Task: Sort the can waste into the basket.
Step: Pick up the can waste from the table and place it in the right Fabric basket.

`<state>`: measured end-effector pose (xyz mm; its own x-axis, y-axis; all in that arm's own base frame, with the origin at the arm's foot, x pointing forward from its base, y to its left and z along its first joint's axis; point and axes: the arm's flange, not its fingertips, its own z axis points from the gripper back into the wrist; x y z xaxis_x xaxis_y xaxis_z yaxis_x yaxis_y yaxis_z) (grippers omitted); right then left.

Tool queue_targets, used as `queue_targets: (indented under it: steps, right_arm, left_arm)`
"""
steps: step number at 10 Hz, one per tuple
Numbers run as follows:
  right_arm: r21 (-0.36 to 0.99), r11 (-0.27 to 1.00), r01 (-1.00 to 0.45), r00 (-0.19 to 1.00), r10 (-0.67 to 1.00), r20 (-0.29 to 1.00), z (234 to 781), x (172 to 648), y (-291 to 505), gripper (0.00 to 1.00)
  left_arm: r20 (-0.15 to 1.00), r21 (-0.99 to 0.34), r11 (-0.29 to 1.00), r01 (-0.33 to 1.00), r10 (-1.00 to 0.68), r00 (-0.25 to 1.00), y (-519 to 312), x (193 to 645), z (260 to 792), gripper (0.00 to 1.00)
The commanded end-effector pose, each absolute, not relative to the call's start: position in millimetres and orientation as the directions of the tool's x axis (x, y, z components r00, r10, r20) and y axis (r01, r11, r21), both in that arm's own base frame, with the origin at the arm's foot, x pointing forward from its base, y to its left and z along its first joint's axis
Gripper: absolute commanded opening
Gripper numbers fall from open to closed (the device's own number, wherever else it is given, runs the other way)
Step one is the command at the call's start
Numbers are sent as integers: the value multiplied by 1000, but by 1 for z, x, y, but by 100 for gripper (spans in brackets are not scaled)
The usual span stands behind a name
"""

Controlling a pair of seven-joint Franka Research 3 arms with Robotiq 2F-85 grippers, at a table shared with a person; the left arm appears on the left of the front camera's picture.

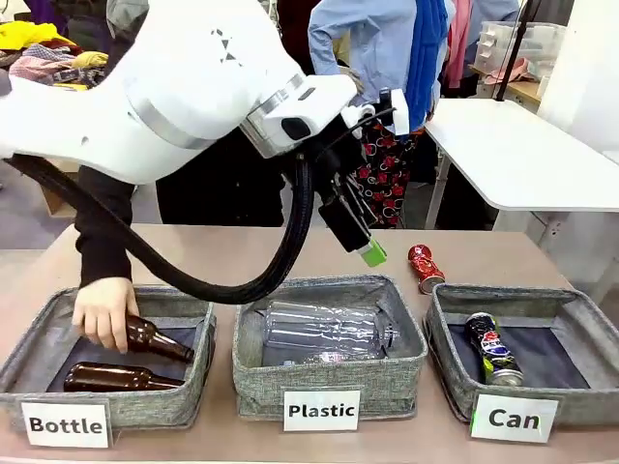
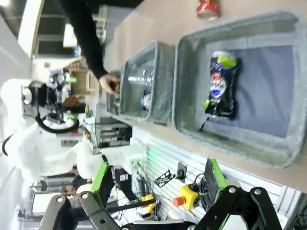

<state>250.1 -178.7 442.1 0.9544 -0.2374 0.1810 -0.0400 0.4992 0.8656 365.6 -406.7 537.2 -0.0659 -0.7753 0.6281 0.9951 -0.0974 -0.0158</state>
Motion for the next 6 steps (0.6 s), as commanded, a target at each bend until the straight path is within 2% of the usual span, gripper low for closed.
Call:
queue_targets:
  steps: [1,4,6]
  right_arm:
    - [858,511,-54,915,-318,247,448,244,-186,100]
    - [859,512,-31,921,-320,224,447,243,-188,100]
    - [866,500,-23,921,-327,214,449,247,-189,100]
  left_arm:
    - [647,-44,-113,993,-760,-58,-404,360,529,100]
    - [668,-61,-47,997,-744,6,-399,363,530,100]
    - [666,-134,-28,991,-743,69,-389,367,532,100]
